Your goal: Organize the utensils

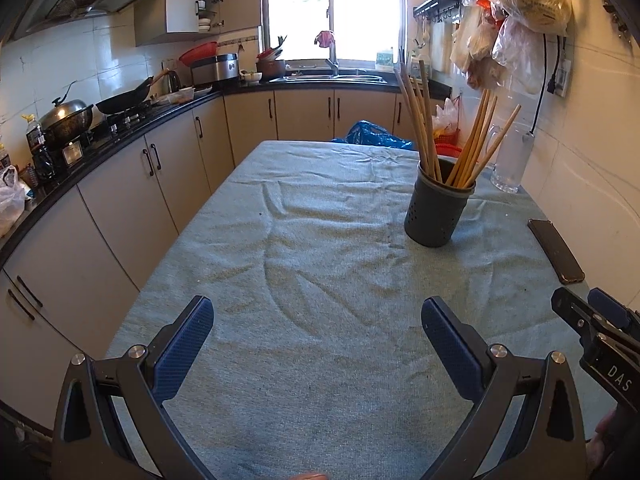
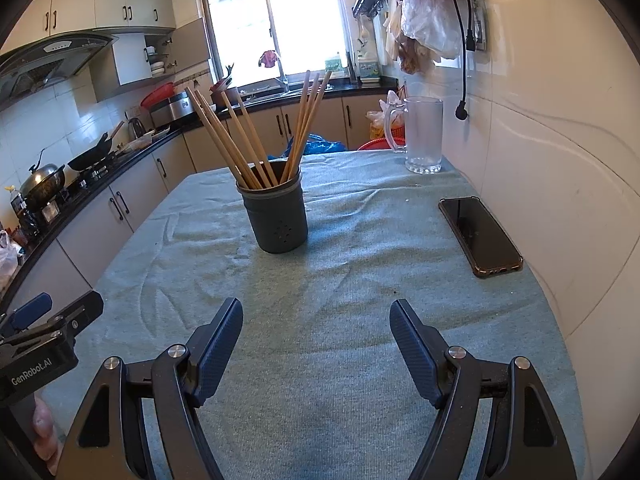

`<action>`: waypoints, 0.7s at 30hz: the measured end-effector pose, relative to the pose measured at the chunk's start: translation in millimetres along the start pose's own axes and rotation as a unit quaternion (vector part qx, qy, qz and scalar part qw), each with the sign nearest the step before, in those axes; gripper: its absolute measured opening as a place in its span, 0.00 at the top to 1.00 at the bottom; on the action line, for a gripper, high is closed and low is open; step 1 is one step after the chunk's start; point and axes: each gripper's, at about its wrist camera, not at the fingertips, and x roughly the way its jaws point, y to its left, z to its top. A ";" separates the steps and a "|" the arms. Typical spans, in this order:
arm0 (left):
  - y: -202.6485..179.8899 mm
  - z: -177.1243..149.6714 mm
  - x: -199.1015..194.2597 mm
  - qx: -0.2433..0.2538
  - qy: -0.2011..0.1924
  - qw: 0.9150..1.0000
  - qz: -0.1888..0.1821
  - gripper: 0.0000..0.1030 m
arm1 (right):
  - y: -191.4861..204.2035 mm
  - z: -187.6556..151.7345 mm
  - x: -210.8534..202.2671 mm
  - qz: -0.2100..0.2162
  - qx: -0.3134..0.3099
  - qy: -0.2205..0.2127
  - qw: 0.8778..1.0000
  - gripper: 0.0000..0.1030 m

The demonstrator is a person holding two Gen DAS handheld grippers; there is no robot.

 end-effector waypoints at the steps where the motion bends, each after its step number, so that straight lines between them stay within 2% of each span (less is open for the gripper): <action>1: 0.1 0.4 0.1 0.000 0.001 1.000 -0.001 0.00 | 0.3 0.1 0.5 0.000 0.000 0.000 1.000 0.22; 21: -5.0 -2.7 -8.5 0.008 -0.008 1.000 -0.006 0.00 | 0.5 0.1 -12.0 0.001 0.005 -0.032 0.999 0.21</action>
